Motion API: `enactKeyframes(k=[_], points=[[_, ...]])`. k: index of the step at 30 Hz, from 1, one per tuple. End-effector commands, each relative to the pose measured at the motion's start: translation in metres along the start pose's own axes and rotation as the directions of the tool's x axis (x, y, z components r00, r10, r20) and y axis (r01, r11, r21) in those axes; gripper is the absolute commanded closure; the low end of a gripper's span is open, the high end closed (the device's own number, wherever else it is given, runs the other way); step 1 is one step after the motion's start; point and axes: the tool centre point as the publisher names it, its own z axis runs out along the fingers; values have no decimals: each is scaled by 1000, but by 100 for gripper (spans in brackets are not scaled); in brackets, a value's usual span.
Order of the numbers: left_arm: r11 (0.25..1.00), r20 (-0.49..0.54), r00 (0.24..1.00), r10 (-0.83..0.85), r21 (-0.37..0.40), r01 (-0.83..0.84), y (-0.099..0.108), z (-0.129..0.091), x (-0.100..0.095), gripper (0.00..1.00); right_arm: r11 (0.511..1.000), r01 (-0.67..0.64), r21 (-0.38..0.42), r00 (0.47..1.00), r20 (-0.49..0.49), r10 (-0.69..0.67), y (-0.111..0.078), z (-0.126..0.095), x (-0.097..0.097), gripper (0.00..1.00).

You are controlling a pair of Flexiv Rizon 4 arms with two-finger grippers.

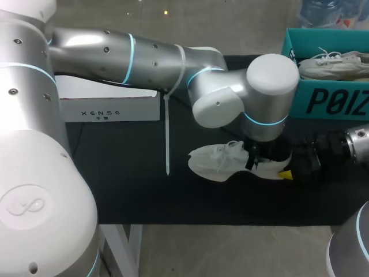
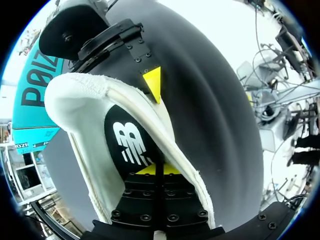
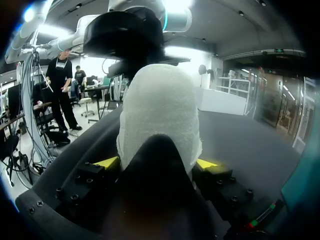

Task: Take the shoe out of the shoebox, open the shoe tongue, remove and reinsert the insole, then place the shoe into the shoebox

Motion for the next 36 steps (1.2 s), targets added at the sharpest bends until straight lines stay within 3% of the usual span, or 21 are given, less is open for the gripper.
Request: enactKeyframes(k=[1,13,29,36], points=[[1000,13,1000,2,5,-2,2,-7,-4,100,1000,0,2,1000,-1,0,-2,3,1,100],[1000,55,998,-10,24,9,9,-38,-18,100,1000,0,2,1000,-1,0,-2,3,1,100],[998,100,994,-42,55,37,18,-72,-22,100,1000,0,2,1000,-1,0,-2,3,1,100],[993,111,992,-64,106,52,20,-86,-14,100,1000,0,2,1000,-1,0,-2,3,1,100]])
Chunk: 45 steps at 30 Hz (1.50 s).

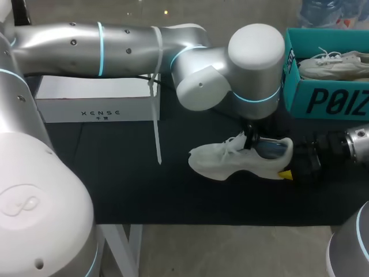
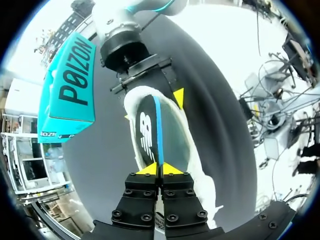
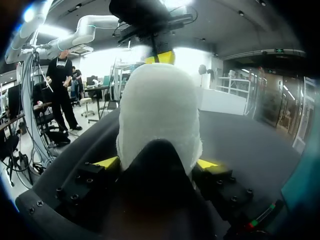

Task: Take the shoe out of the shoebox, open the shoe tongue, remove and reinsert the insole, then place the shoe into the shoebox

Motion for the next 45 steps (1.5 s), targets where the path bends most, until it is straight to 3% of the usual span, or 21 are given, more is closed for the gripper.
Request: enactKeyframes(k=[1,11,23,35,45], points=[[1000,12,1000,-1,27,0,7,-13,9,100,1000,0,2,1000,0,0,-2,3,1,100],[998,3,1000,4,68,-5,-13,-6,21,100,1000,0,2,1000,0,0,-2,3,1,100],[989,33,999,39,144,-44,-58,-6,21,100,1000,0,2,1000,0,0,-2,3,1,100],[961,87,996,23,272,-46,-93,-47,18,100,1000,0,2,1000,0,0,-2,3,1,100],[866,65,997,-33,501,-4,-140,-128,-1,100,1000,0,2,1000,0,0,-2,3,1,100]])
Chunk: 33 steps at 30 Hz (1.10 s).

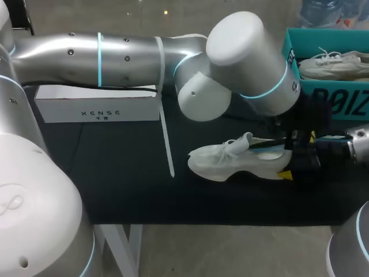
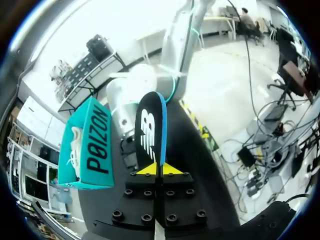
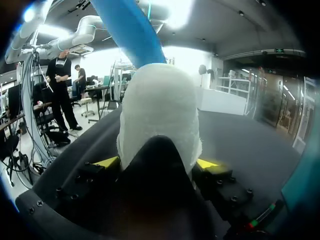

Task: Take the shoe out of the shoebox, open the shoe tongue, remove and reinsert the insole, then place the shoe into the shoebox

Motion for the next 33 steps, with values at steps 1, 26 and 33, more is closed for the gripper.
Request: enactKeyframes(k=[1,26,33], points=[[996,-28,999,-33,87,36,-15,-32,-13,100,1000,1,2,1000,1,-1,-2,2,0,100],[693,-334,880,-338,544,473,9,-187,-78,100,1000,1,2,1000,1,-1,-2,2,0,100],[515,-492,780,-387,585,626,57,-193,-83,100,1000,1,2,1000,1,-1,-2,2,0,100]])
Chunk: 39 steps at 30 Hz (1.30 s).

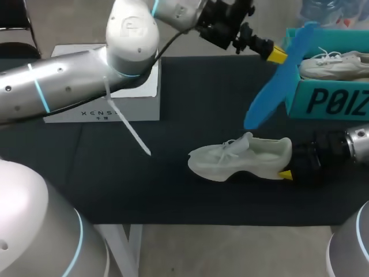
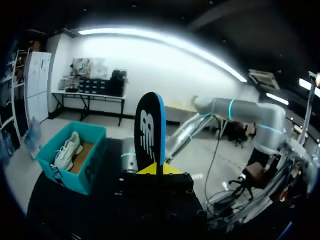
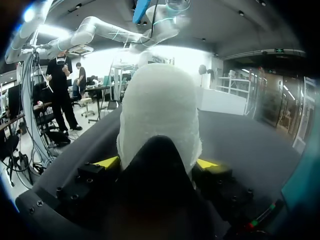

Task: Take the shoe out of the shoebox, open the shoe tongue, remove and reinsert the insole, then place the shoe into the shoebox

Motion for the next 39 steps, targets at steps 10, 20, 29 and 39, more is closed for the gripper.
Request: enactKeyframes(k=[10,20,29,39], points=[[917,-126,988,-84,378,126,12,-83,0,100,1000,1,2,1000,2,-1,-2,2,0,100],[878,-199,977,-76,452,160,-11,-108,34,100,1000,1,2,1000,2,-1,-2,2,0,100],[858,-290,956,-46,478,187,-20,-108,59,100,1000,1,2,1000,2,-1,-2,2,0,100],[871,-316,949,14,469,144,-25,-102,65,100,1000,1,2,1000,2,-1,-2,2,0,100]])
